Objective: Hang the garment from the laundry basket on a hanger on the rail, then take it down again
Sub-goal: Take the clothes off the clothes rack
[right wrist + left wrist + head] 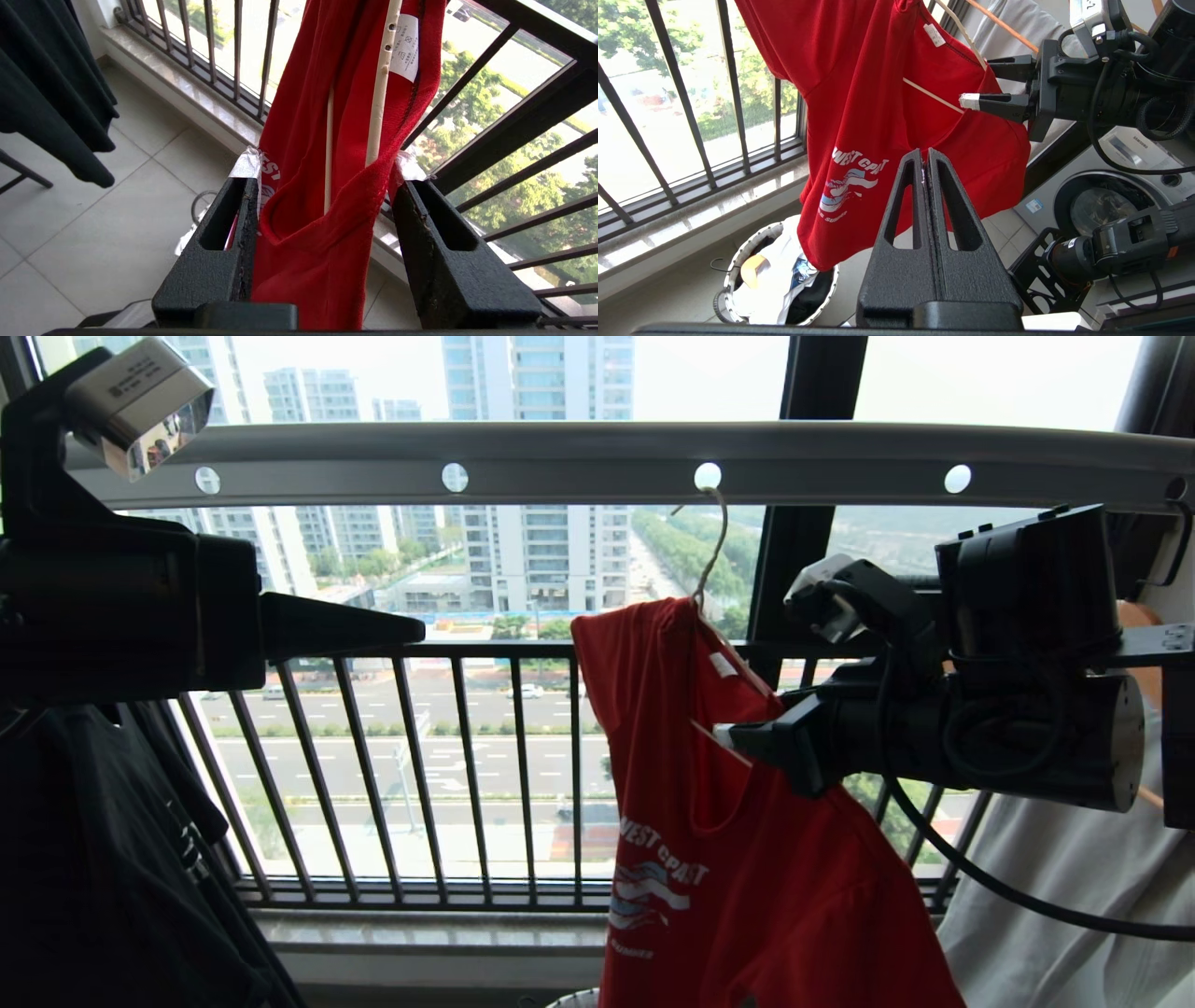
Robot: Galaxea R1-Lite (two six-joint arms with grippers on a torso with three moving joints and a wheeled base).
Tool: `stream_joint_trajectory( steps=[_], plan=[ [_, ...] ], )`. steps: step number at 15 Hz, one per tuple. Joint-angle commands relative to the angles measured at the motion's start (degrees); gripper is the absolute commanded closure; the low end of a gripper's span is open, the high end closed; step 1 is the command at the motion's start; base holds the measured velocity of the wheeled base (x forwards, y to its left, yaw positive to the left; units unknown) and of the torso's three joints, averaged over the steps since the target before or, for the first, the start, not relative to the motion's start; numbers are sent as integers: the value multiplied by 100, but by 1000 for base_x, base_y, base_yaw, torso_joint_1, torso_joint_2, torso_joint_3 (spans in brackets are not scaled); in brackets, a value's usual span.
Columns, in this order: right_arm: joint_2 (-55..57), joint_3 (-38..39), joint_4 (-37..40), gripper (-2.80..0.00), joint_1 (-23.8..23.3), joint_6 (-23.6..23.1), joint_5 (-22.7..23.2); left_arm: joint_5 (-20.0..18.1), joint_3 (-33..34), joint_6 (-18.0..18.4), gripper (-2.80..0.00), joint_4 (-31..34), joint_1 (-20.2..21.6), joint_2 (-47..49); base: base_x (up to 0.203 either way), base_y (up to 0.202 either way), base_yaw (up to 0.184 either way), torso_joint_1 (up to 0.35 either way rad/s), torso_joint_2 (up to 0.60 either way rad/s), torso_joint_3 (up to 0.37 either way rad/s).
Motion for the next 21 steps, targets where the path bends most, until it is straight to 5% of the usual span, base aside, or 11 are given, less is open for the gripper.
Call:
stream_joint_trajectory(
  steps=[1,11,15,16,21],
  plan=[
    [32,-12,-3,0,-31,-9,-4,-19,1,-12,0,9,-1,-17,0,0,0,0,0,0],
    [-236,-23,23,0,-5,-61,5,-81,380,316,0,-176,-149,328,0,0,0,0,0,0],
    [-241,-21,32,0,-5,-61,5,-69,214,439,0,-633,-718,1137,0,0,0,0,0,0],
    [-233,-14,32,0,-5,-61,10,-62,140,496,-280,-669,-851,1337,0,0,0,0,0,0],
    [-206,-31,32,0,-5,-70,14,-11,-593,769,-280,-703,-1080,2232,0,0,0,0,0,0]
  ],
)
